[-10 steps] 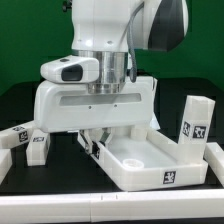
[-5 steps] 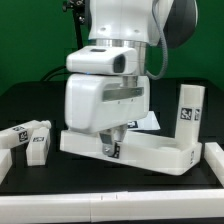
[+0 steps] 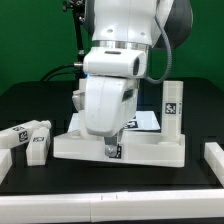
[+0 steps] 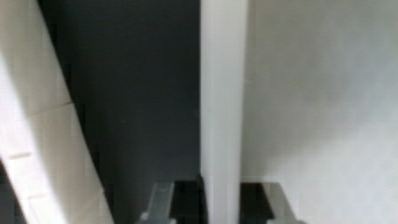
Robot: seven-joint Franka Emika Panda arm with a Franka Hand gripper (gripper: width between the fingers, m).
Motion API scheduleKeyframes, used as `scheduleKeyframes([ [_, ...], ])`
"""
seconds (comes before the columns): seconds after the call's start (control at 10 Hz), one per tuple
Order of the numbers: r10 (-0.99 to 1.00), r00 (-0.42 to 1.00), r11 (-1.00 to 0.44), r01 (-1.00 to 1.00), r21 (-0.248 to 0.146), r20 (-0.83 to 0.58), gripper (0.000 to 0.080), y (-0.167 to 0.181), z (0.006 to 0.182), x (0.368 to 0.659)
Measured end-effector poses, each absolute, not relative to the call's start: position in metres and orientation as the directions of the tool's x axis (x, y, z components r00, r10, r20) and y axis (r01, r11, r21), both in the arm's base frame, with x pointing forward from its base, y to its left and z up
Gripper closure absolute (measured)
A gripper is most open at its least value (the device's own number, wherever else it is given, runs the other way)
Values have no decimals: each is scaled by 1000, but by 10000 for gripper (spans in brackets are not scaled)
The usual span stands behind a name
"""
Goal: Assemble desk
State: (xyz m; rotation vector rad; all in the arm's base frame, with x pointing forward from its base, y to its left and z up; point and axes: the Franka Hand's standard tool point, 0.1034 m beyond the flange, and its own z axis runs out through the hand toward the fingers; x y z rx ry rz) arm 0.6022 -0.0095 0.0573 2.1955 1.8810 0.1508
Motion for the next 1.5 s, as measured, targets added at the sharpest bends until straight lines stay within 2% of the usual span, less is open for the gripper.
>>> scheduleKeyframes([
  [0.1,991,104,-78,958,277,-81,745,4,59,619],
  [0.2,993,85,-57,957,286,-85,745,8,55,622],
  [0.6,991,99,-71,957,281,-86,745,2,54,619],
  [1.0,992,98,-71,955,287,-81,745,21,51,652],
  [1.2,992,92,-65,956,286,-82,744,27,47,659],
  [1.5,993,74,-43,951,305,-91,738,27,42,660],
])
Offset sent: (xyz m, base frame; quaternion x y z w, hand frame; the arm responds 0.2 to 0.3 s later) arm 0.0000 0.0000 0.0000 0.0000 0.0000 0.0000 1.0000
